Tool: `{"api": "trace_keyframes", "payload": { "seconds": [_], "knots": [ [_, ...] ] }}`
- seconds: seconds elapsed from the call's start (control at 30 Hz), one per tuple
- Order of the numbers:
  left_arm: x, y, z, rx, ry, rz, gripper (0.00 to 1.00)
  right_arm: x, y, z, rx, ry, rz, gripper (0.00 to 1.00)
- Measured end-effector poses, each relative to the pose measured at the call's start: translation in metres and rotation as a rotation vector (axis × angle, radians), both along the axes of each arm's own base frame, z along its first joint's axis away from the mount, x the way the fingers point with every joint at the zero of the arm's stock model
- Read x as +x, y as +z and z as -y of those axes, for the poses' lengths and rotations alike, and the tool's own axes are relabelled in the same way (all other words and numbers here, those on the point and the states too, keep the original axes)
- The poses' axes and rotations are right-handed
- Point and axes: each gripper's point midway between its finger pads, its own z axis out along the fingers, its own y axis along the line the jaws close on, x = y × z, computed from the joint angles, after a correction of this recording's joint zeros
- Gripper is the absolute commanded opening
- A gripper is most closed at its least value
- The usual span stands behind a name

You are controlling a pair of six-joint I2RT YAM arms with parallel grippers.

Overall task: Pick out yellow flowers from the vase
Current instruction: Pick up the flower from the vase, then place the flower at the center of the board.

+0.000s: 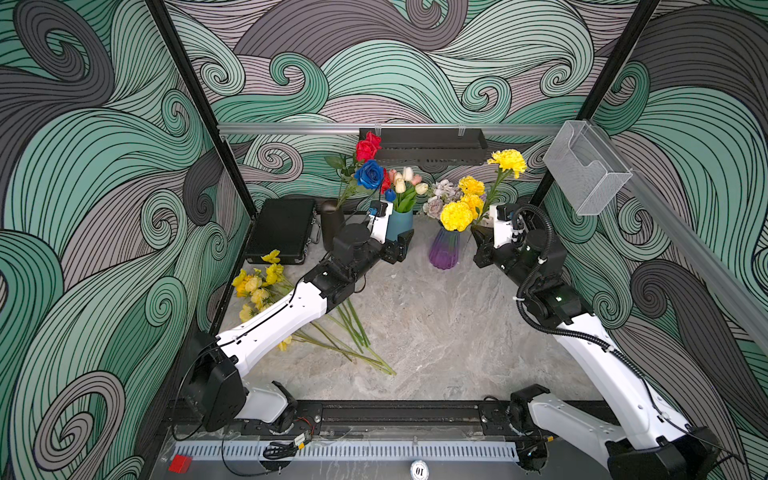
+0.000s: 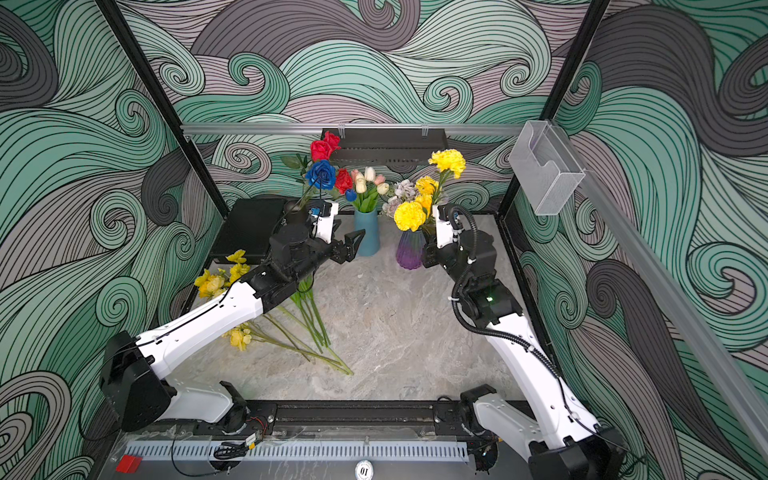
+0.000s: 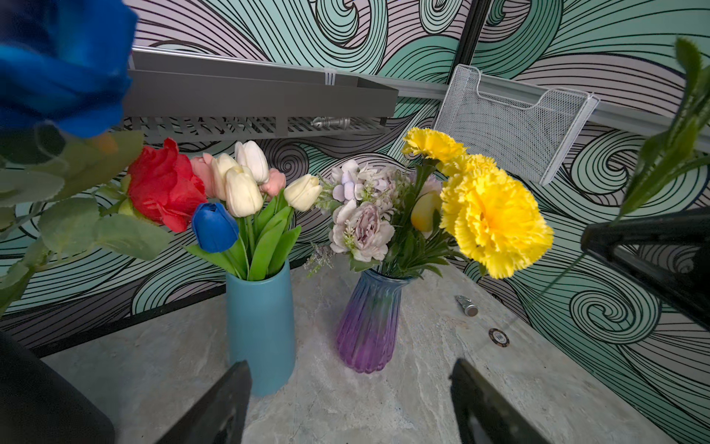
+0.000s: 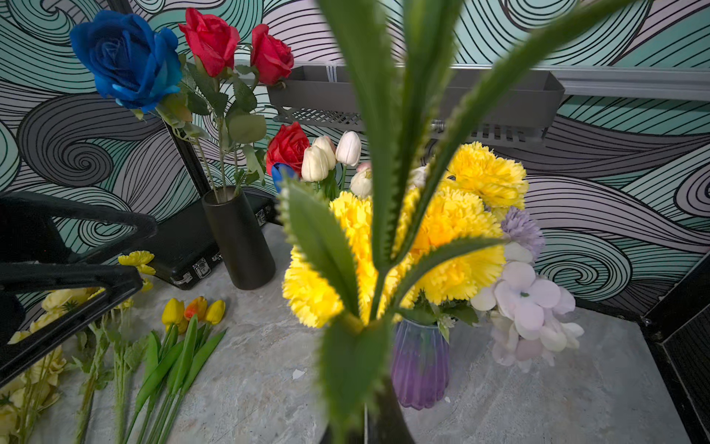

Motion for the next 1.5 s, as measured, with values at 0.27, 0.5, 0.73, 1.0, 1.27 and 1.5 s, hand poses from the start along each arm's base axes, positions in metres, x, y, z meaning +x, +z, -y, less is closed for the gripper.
{"api": "trace_keyframes", "payload": {
  "seconds": [0.27,0.5,0.73,1.0,1.27,1.5],
  "knots": [
    [-0.004,-0.025,-0.005,0.015,0.006,-0.053,0.80,-0.011,-0.006,-0.002,-0.003,0.033,-0.015,0.00],
    [-0.020,-0.031,-0.009,-0.026,-0.031,-0.092,0.80,-0.020,-0.070,-0.016,-0.025,0.119,-0.128,0.00],
    [-0.056,-0.035,-0.006,-0.105,-0.165,-0.131,0.79,-0.049,-0.114,-0.065,-0.010,0.349,-0.174,0.00],
    [-0.093,-0.077,-0.002,-0.125,-0.302,-0.252,0.65,-0.082,-0.122,-0.136,0.022,0.593,-0.170,0.00],
    [-0.124,-0.088,-0.012,-0.134,-0.373,-0.275,0.51,-0.094,-0.132,-0.174,0.041,0.694,-0.193,0.00],
    [-0.131,-0.094,-0.018,-0.134,-0.371,-0.283,0.41,-0.103,-0.116,-0.194,0.076,0.762,-0.170,0.00]
  ]
}}
